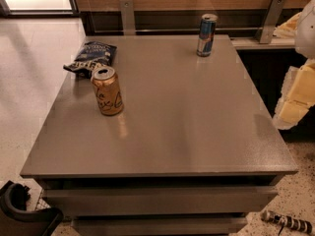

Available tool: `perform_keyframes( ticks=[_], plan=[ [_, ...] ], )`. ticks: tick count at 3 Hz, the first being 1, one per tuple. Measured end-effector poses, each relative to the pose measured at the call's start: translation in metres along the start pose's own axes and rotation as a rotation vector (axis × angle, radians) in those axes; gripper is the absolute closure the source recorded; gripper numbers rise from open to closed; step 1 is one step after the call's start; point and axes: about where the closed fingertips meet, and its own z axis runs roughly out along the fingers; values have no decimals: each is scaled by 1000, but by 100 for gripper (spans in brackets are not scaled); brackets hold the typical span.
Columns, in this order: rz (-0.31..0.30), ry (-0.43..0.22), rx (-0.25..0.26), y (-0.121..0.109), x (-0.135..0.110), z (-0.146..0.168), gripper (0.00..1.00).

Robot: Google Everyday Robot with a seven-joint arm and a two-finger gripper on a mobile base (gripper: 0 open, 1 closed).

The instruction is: Knock redbull can over

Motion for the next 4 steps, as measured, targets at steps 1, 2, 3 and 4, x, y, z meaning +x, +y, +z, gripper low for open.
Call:
perform_keyframes(
  ticks=[1, 2, 3, 4],
  plan=[
    [6, 0, 17, 0, 0, -4, 0],
    [50, -34, 50, -15, 7, -3, 0],
    [193, -178, 155, -70, 29, 0, 0],
    [283, -352, 236, -120, 37, 8, 0]
  ],
)
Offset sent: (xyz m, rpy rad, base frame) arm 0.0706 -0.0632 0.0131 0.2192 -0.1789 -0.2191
